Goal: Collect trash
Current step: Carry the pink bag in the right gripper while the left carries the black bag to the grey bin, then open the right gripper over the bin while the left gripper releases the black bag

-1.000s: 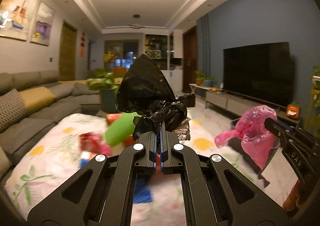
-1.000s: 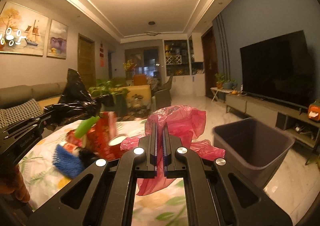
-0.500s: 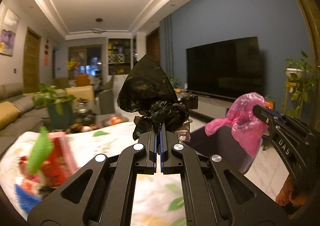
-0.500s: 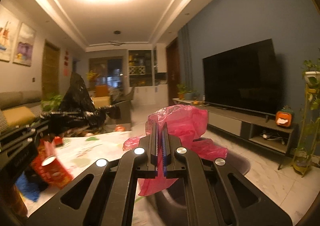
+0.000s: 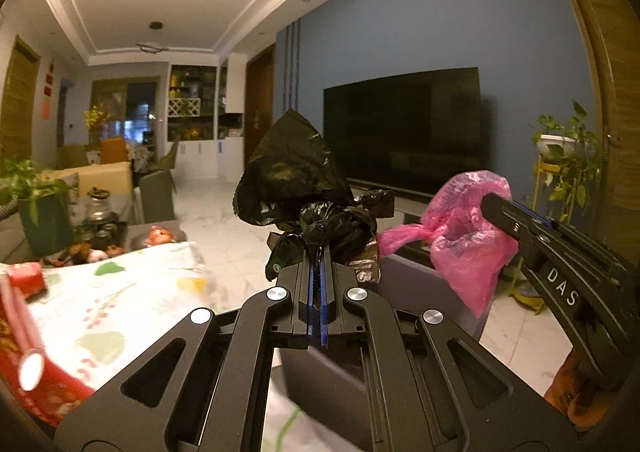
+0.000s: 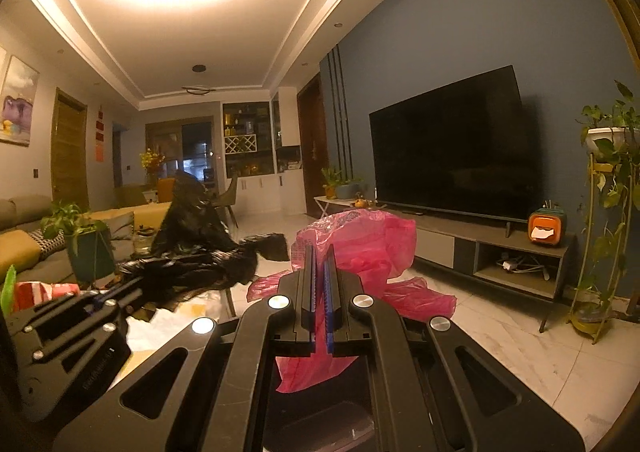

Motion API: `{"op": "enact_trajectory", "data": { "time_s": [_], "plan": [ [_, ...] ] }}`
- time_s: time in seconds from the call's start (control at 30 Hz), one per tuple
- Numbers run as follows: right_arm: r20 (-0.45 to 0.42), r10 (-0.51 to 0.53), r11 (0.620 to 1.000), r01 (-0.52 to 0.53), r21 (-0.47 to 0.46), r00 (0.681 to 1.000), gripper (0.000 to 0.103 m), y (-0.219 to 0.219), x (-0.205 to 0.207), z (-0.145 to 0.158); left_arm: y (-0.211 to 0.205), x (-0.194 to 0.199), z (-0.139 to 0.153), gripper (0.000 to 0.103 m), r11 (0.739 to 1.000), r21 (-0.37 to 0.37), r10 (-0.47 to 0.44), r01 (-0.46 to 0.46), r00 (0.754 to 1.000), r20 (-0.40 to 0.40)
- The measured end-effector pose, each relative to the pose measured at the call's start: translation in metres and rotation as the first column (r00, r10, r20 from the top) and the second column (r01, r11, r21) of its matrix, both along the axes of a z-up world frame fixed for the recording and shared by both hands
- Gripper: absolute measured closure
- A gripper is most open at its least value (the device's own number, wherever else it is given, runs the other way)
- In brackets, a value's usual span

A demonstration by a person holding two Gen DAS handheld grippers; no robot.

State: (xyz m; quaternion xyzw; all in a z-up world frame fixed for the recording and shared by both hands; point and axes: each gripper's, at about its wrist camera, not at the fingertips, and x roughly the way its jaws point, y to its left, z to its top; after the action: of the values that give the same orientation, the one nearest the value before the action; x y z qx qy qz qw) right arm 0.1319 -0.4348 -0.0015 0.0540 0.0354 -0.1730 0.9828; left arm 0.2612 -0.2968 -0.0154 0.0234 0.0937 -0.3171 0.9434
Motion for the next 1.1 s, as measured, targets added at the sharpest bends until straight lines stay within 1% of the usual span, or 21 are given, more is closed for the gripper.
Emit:
{"op": "enact_trajectory", "data": {
  "time_s": [0.03,0.1,0.3,0.43,0.5,0.53,0.57,0.63,0.7,0.73,0.77,0.9,0.97,1.03,1.1],
  "plan": [
    [0.001,-0.004,1.000,0.004,0.002,1.000,0.099,-0.003,0.001,-0.001,-0.005,0.005,-0.004,0.102,1.000,0.005,-0.003,0.003,1.000,-0.005],
    [-0.001,-0.010,1.000,0.010,0.006,1.000,0.099,-0.007,0.002,-0.003,-0.014,-0.002,-0.004,0.102,1.000,0.005,-0.018,0.018,1.000,-0.015],
    [-0.011,-0.007,1.000,0.007,0.002,1.000,0.099,-0.012,0.009,-0.004,-0.022,0.011,-0.015,0.101,0.999,0.005,-0.048,0.048,0.997,-0.055],
    [-0.012,0.008,1.000,-0.008,0.003,1.000,0.099,-0.016,0.015,-0.006,-0.025,0.011,-0.017,0.101,0.998,0.010,-0.055,0.055,0.996,-0.070],
    [-0.014,0.015,1.000,-0.015,0.005,1.000,0.092,-0.017,0.018,-0.007,-0.026,0.013,-0.019,0.100,0.998,0.018,-0.065,0.067,0.995,-0.074],
    [-0.012,0.016,1.000,-0.016,0.005,1.000,0.082,-0.017,0.018,-0.007,-0.026,0.012,-0.019,0.099,0.997,0.024,-0.065,0.066,0.996,-0.069],
    [-0.008,0.016,1.000,-0.016,0.005,1.000,0.074,-0.019,0.019,-0.007,-0.027,0.013,-0.018,0.094,0.997,0.029,-0.067,0.069,0.996,-0.066],
    [-0.001,0.013,1.000,-0.013,0.002,1.000,0.067,-0.021,0.019,-0.007,-0.026,0.013,-0.019,0.087,0.998,0.031,-0.061,0.063,0.996,-0.069],
    [-0.007,0.009,1.000,-0.009,0.001,1.000,0.067,-0.021,0.020,-0.007,-0.023,0.015,-0.020,0.072,0.999,0.024,-0.042,0.044,0.997,-0.071],
    [-0.007,0.007,1.000,-0.007,0.003,1.000,0.067,-0.021,0.020,-0.007,-0.019,0.016,-0.020,0.060,0.999,0.014,-0.028,0.029,0.997,-0.072],
    [-0.010,0.006,1.000,-0.006,0.005,1.000,0.067,-0.020,0.020,-0.008,-0.015,0.017,-0.020,0.050,1.000,0.002,-0.013,0.013,0.997,-0.073],
    [-0.013,0.002,1.000,-0.002,0.005,1.000,0.067,-0.018,0.019,-0.008,-0.002,0.018,-0.016,0.040,0.999,-0.023,0.033,-0.035,0.997,-0.074],
    [-0.011,0.001,1.000,-0.001,0.004,1.000,0.063,-0.017,0.018,-0.008,0.007,0.017,-0.013,0.028,0.997,-0.037,0.068,-0.070,0.995,-0.068],
    [-0.006,-0.001,1.000,0.001,0.001,1.000,0.060,-0.013,0.016,-0.006,0.015,0.016,-0.010,0.026,0.995,-0.054,0.083,-0.087,0.994,-0.074],
    [-0.003,0.005,1.000,-0.005,-0.001,1.000,0.058,-0.011,0.014,-0.005,0.024,0.013,-0.007,0.023,0.992,-0.063,0.104,-0.108,0.992,-0.074]
  ]
}}
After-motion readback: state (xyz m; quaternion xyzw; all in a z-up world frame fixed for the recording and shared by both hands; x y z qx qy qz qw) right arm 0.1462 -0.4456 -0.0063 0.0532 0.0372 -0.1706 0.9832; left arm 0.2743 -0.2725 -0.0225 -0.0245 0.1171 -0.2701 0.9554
